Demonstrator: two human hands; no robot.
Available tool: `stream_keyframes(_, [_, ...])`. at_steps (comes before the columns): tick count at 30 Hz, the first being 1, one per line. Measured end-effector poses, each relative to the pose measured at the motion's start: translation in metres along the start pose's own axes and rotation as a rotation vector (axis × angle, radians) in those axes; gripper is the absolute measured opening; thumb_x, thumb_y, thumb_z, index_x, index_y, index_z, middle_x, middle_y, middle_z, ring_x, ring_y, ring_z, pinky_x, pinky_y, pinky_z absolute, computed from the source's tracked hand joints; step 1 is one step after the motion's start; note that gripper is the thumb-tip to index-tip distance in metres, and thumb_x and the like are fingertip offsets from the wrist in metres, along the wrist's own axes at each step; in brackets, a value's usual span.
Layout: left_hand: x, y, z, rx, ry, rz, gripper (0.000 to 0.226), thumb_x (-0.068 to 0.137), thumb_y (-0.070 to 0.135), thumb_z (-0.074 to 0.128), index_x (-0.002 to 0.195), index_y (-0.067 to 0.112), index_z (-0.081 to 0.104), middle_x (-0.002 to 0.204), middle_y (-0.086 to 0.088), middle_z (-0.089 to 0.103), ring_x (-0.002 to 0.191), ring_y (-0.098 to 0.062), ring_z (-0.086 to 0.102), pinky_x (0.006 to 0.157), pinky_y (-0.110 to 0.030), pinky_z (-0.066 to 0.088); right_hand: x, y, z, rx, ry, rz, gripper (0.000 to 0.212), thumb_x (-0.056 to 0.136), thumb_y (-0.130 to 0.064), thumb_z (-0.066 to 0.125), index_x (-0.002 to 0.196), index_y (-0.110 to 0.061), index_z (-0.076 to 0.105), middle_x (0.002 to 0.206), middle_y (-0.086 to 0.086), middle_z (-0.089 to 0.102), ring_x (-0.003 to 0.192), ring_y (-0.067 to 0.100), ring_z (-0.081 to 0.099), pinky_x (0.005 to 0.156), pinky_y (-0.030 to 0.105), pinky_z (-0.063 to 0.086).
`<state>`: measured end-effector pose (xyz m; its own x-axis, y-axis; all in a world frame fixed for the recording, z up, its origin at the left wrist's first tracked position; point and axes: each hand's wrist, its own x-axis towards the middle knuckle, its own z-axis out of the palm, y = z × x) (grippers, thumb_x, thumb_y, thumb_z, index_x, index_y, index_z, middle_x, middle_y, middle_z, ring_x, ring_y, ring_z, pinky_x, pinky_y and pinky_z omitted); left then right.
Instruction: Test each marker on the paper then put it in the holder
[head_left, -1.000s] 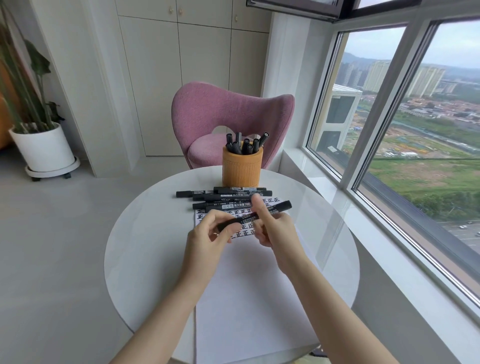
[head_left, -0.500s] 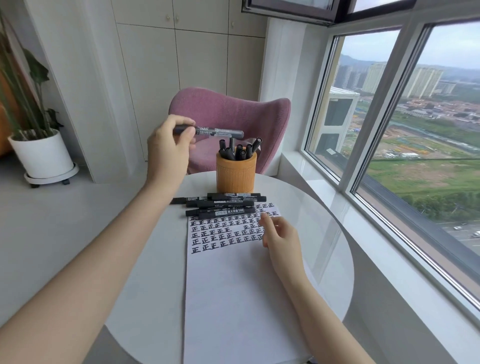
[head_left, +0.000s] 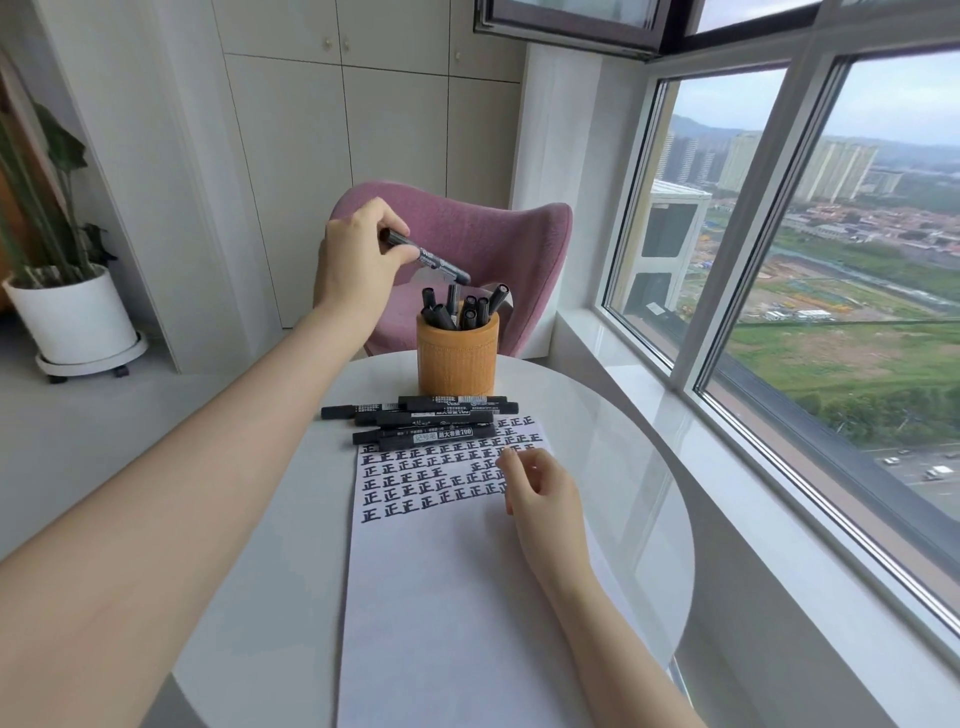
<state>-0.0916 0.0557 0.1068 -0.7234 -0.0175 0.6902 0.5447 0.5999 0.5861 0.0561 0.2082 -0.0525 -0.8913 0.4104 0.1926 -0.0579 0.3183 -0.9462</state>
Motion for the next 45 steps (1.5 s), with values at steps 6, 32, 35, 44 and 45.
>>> stream_keyframes(6, [0.003,-0.003,0.013,0.086,-0.1,0.047,0.02,0.083,0.008,0.064,0.102,0.012,0.069,0.098,-0.01,0.069,0.091,-0.024,0.061,0.082,-0.028,0.046,0.0,0.001,0.0,-0.004,-0.007,0.002,0.028,0.093,-0.037,0.053,0.075,-0.017,0.056,0.056,-0.01,0.047,0.055,0.009,0.042,0.058,0.026,0.034])
stream_keyframes(32, [-0.015,-0.019,0.072,0.331,-0.505,0.173,0.045,0.102,0.024,0.029,0.147,0.018,0.027,0.156,0.0,0.022,0.146,-0.017,0.011,0.118,-0.038,0.006,-0.001,-0.001,0.001,-0.078,-0.046,0.007,0.023,0.092,-0.032,0.052,0.07,-0.022,0.053,0.056,-0.004,0.047,0.054,0.012,0.042,0.058,0.031,0.036])
stream_keyframes(35, [-0.022,-0.018,0.065,0.2,-0.398,0.152,0.043,0.1,0.021,0.038,0.142,0.015,0.038,0.151,-0.004,0.034,0.142,-0.019,0.023,0.115,-0.036,0.014,-0.001,-0.001,0.0,-0.065,-0.043,0.009,0.022,0.091,-0.03,0.052,0.07,-0.022,0.054,0.055,-0.005,0.047,0.054,0.011,0.042,0.058,0.03,0.036])
stream_keyframes(44, [-0.099,-0.035,0.02,0.115,-0.219,0.171,0.019,0.091,0.011,0.054,0.106,0.014,0.065,0.105,0.003,0.065,0.103,-0.014,0.053,0.086,-0.02,0.034,-0.002,-0.002,0.0,-0.049,-0.041,0.018,0.022,0.091,-0.029,0.053,0.071,-0.022,0.054,0.054,-0.005,0.047,0.053,0.011,0.041,0.057,0.029,0.035])
stream_keyframes(45, [-0.107,-0.041,0.019,0.138,-0.252,0.141,0.017,0.09,0.012,0.056,0.104,0.015,0.066,0.104,0.004,0.065,0.102,-0.014,0.053,0.085,-0.021,0.034,-0.002,-0.002,0.0,-0.05,-0.041,0.016,0.022,0.091,-0.029,0.053,0.071,-0.02,0.055,0.054,-0.005,0.047,0.053,0.011,0.041,0.057,0.029,0.035])
